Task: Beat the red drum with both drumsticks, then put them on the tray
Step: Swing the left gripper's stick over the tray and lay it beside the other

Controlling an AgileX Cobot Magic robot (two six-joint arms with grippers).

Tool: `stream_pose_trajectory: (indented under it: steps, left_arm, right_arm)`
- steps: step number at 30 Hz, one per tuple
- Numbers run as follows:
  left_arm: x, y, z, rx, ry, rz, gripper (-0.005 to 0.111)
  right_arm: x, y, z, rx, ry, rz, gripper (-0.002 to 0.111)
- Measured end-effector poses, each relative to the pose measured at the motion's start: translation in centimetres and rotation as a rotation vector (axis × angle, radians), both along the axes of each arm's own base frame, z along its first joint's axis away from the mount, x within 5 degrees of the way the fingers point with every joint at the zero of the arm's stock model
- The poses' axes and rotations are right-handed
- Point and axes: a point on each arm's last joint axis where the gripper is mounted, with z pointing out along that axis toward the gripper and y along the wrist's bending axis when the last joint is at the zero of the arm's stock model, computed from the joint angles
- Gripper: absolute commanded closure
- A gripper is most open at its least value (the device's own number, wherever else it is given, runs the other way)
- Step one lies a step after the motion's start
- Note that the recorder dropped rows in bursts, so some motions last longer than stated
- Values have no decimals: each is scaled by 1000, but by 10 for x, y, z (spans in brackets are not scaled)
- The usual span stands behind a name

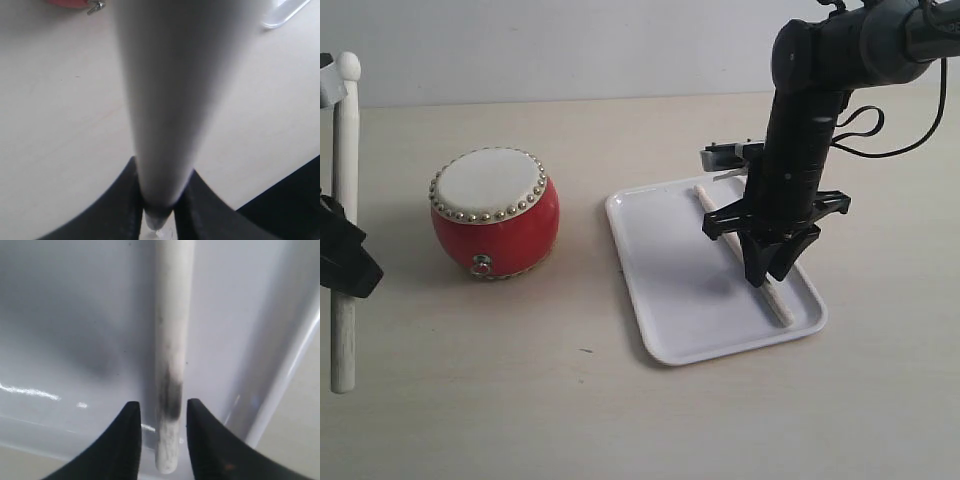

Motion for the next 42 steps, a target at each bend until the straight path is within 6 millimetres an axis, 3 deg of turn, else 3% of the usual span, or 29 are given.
stream_pose_trajectory:
  steps: [5,8,11,16,20,28,34,42]
  left_arm:
    - [6,-5,1,-55,-36,27,107]
    - [12,-15,0,-164,-60,30,107]
    - [17,-28,-7,-302,-19,16,107]
    - [39,-50,-29,-489,73,79,107]
    - [66,-69,-50,-504,135,109,107]
    - [97,-134,-61,-507,223,65,107]
    - [125,-157,-84,-467,381,99,107]
    - [126,-194,-113,-426,533,52,107]
  right_arm:
    - [0,0,5,5,-13,2,76]
    - [-2,-1,27,24,-64,5,76]
    - [-12,-4,60,63,-150,15,76]
    - [-47,-15,115,144,-361,9,76]
    - [-80,-28,133,173,-478,-7,76]
    - [-111,-39,147,194,-553,-15,76]
    - [-111,-40,147,195,-556,-20,76]
    - [-111,-40,147,196,-559,-21,76]
